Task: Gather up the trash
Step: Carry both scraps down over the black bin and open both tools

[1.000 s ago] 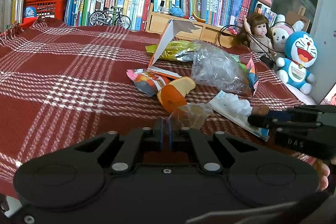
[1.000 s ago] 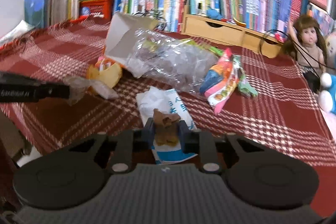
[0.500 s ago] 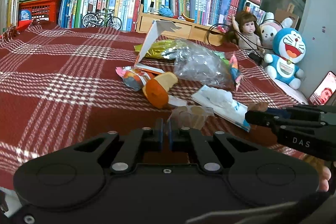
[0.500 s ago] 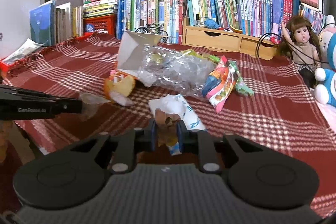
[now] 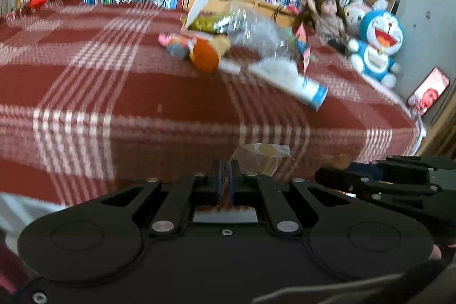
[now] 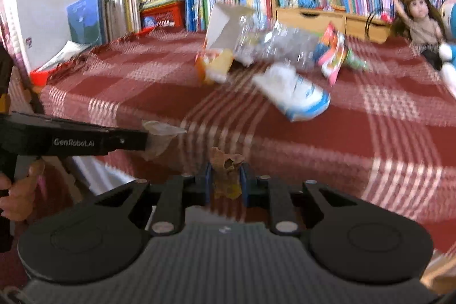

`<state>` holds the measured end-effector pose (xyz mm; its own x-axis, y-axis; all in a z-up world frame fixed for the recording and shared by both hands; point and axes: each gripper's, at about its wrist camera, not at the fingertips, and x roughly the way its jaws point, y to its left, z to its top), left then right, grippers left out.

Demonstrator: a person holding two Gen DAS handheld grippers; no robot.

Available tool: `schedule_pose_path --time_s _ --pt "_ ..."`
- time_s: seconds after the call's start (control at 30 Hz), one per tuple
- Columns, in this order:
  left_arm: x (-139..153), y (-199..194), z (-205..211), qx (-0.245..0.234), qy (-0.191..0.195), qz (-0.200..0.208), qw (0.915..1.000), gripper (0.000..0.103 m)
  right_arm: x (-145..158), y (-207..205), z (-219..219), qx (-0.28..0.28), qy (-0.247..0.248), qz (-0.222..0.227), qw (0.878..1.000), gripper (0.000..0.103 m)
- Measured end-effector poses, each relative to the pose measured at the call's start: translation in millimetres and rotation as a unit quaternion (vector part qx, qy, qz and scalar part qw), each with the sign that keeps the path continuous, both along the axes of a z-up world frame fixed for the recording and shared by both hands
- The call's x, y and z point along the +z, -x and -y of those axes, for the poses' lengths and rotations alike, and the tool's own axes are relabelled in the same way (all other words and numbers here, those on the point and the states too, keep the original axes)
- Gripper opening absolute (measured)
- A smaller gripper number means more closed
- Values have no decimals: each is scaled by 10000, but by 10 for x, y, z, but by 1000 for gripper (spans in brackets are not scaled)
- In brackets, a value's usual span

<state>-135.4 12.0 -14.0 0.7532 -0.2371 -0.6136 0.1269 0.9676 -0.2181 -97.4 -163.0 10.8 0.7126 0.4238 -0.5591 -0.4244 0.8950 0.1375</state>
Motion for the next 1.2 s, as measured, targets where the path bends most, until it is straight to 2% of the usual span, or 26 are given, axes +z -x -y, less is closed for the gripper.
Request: schedule_pose_path --time_s 0.27,0.53,0.67,0.93,0.97,1.0,1.03,1.07,1.2 --pt "-535 242 -29 70 -58 -882 9961 5 -557 248 -43 -141 -36 -902 9958 25" --pt "-991 397 -32 167 -20 -1736 9847 5 -1001 415 -161 -99 42 -1625 9867 26" --pt "-1088 410 -13 118 -78 -1921 9813 7 -1096 448 -196 -117 45 -1751 9845 27" --pt "-1100 351 9 107 -22 -1961 9805 11 -1095 404 -153 -137 -8 -1741 9846 32" --pt "-1099 347 7 116 -16 -1967 9804 13 -1098 409 -147 -131 -15 -1737 9847 32" --pt "-1104 336 15 119 -6 -1971 9803 21 -1096 402 -152 -128 -19 -1729 9848 34" --pt "-1100 334 11 122 15 -1967 9804 32 -1093 401 -152 -128 -20 -1720 9850 46" --pt "-1090 332 8 131 27 -1953 9807 37 -1089 403 -148 -124 -26 -1710 9852 50" --pt "-1014 359 -5 140 -36 -1818 9832 47 -1068 404 -151 -101 -63 -1660 9861 60"
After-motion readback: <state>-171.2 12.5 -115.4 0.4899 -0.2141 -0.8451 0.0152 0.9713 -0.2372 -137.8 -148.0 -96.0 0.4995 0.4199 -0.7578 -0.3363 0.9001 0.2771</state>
